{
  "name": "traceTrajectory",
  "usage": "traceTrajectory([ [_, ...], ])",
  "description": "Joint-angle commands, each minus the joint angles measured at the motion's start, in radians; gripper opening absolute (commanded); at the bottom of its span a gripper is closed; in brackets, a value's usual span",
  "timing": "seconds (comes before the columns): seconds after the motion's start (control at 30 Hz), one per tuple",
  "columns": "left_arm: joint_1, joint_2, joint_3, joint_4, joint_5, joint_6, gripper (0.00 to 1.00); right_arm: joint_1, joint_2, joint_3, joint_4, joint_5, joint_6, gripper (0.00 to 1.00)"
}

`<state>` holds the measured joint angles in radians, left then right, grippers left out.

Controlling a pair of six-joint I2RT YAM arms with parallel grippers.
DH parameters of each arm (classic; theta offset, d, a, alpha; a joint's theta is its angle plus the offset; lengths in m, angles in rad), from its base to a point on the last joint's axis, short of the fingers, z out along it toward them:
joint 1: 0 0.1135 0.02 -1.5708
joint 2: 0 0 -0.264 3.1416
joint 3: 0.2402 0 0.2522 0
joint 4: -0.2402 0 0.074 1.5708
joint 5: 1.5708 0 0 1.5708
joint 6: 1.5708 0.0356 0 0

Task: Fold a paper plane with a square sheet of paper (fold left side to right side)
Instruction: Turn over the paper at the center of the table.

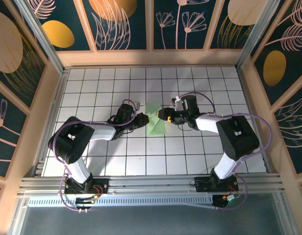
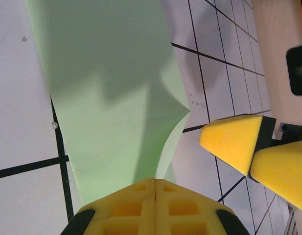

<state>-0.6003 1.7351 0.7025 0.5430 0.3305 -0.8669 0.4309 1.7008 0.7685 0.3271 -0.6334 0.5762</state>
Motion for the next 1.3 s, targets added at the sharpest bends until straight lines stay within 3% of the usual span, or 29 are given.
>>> traceTrajectory([
  [0.0, 0.006, -0.016, -0.019, 0.051, -0.011, -0.016, 0.0, 0.009, 0.048, 0.047, 0.087, -0.003, 0.037, 0.73],
  [0.37, 0.005, -0.012, -0.032, 0.077, -0.013, -0.029, 0.0, 0.03, 0.153, 0.098, 0.125, -0.003, 0.072, 0.72],
  [0.67, 0.005, 0.012, -0.042, 0.084, -0.031, -0.048, 0.0, 0.038, 0.174, 0.092, 0.174, -0.026, 0.083, 0.6],
  [1.27, 0.006, 0.07, -0.034, 0.079, -0.034, -0.054, 0.0, 0.063, 0.209, 0.121, 0.108, 0.026, 0.05, 0.48],
])
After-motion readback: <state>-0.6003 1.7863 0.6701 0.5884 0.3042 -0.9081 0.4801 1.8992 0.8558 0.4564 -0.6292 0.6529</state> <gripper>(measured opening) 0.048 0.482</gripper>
